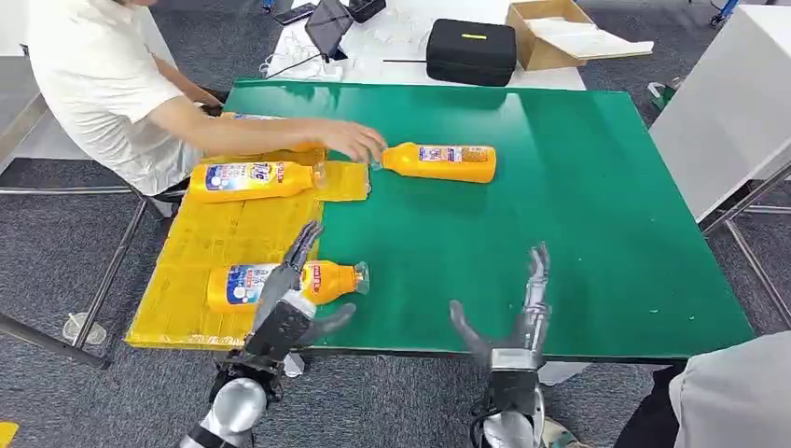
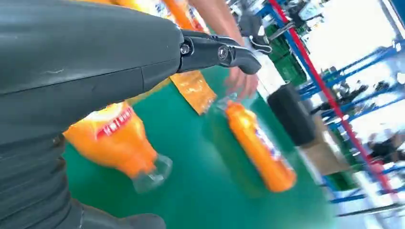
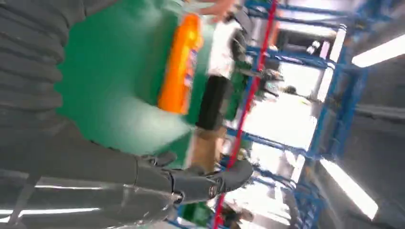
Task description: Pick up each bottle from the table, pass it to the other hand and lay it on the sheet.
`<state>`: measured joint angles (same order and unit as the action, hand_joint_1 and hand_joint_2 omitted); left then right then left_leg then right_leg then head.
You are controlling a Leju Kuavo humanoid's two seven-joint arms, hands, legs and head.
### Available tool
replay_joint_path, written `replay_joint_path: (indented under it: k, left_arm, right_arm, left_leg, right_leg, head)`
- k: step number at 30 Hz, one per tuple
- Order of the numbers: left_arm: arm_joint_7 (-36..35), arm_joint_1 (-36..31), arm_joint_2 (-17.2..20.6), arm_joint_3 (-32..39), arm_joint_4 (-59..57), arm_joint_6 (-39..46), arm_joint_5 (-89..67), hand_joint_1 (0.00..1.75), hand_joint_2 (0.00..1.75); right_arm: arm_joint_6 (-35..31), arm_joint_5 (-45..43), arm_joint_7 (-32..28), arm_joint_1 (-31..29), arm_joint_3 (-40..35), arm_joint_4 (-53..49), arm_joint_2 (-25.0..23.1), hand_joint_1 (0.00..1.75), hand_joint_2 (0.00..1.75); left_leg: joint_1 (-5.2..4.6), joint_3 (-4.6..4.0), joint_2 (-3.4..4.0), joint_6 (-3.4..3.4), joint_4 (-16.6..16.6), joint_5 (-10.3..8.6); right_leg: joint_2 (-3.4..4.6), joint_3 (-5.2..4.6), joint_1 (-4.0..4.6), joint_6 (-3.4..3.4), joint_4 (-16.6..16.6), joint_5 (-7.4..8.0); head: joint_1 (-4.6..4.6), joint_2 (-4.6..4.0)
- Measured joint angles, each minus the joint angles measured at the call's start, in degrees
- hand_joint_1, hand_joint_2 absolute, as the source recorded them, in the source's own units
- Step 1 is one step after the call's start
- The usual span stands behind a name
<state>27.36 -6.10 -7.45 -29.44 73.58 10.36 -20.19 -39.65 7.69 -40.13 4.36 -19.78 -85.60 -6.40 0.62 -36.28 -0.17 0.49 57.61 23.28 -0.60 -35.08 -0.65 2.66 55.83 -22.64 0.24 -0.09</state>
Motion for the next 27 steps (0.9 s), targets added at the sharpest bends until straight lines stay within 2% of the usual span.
replay_joint_path:
  k: [5, 6, 7, 8, 9, 13, 17, 22, 27]
  left_arm:
    - [-1.1, 2.5, -0.7, -1.3, 5.1, 4.4, 6.2, 0.0, 1.75]
    - [-1.8, 2.9, -0.9, -1.3, 5.5, 5.2, 7.9, 0.0, 1.75]
    - [-2.5, 3.3, -1.0, -1.3, 5.9, 5.8, 9.8, 0.0, 0.0]
    - [-2.9, 3.7, -1.2, -1.3, 6.2, 6.5, 11.8, 0.0, 0.0]
    - [-2.9, 4.2, -1.4, -1.3, 6.4, 7.5, 13.0, 0.0, 1.75]
    - [-2.4, 5.2, -1.8, -1.3, 6.7, 11.8, 16.1, 0.0, 1.75]
    - [-1.3, 5.9, -1.8, -1.4, 7.2, 12.8, 19.4, 0.0, 1.75]
    - [0.5, 6.3, -1.8, -1.6, 7.5, 9.7, 24.9, 0.0, 1.75]
    - [2.5, 7.0, -1.9, -1.9, 7.5, 10.1, 25.7, 0.0, 1.75]
  right_arm:
    - [7.0, -4.0, 0.0, 1.0, 1.6, -2.8, -1.2, 0.0, 0.0]
    - [7.7, -4.3, 0.0, 1.4, 2.5, -2.6, -2.0, 0.0, 1.75]
    - [7.7, -4.7, 0.0, 1.7, 3.3, -2.2, -2.8, 0.0, 1.75]
    - [7.6, -5.1, 0.0, 2.0, 4.3, -1.7, -3.8, 0.0, 1.75]
    - [7.3, -5.0, 0.2, 2.3, 5.1, -1.5, -4.5, 0.0, 1.75]
    - [7.1, -4.7, 1.3, 3.4, 6.8, -1.2, -5.8, 0.0, 1.75]
    - [6.1, 2.5, 1.0, 4.1, 7.3, -1.2, -5.3, 0.0, 1.75]
    - [5.2, 7.8, 1.0, 3.8, 7.4, -0.6, -4.4, 0.0, 1.75]
    - [0.5, 18.3, 3.2, 3.2, 6.6, 2.1, -3.3, 0.0, 1.75]
  left_leg:
    - [0.0, -0.02, -0.02, 0.0, 0.0, 0.01]
    - [0.0, -0.02, -0.01, 0.0, 0.0, 0.01]
    - [0.0, -0.02, -0.01, 0.0, 0.0, 0.01]
    - [0.0, -0.01, -0.01, -0.01, 0.0, 0.01]
    - [0.01, -0.02, -0.01, -0.01, 0.0, 0.01]
    - [0.01, -0.02, 0.0, -0.01, 0.0, 0.01]
    - [0.0, -0.05, 0.0, 0.0, 0.0, 0.01]
    - [0.0, -0.05, -0.01, 0.0, 0.0, 0.02]
    - [0.0, -0.05, -0.01, 0.0, 0.0, 0.02]
  right_leg:
    - [-0.01, -0.01, 0.0, 0.0, 0.0, 0.0]
    - [0.0, -0.02, 0.01, 0.0, 0.0, 0.0]
    - [0.01, -0.02, 0.02, 0.0, 0.0, 0.0]
    - [0.01, -0.04, 0.03, 0.0, 0.0, 0.0]
    - [0.01, -0.04, 0.03, 0.0, 0.0, 0.0]
    - [0.01, -0.05, 0.02, -0.01, 0.0, -0.01]
    - [0.01, -0.06, 0.0, 0.0, 0.0, -0.01]
    - [0.0, -0.04, 0.0, 0.0, 0.0, 0.0]
    - [0.01, -0.05, 0.01, 0.0, 0.0, 0.0]
  head:
    - [0.0, 0.0]
    - [-0.02, 0.0]
    - [-0.04, 0.0]
    - [0.0, 0.0]
    - [-0.02, 0.0]
    - [-0.02, 0.0]
    - [-0.02, 0.0]
    - [0.0, 0.0]
    - [-0.02, 0.0]
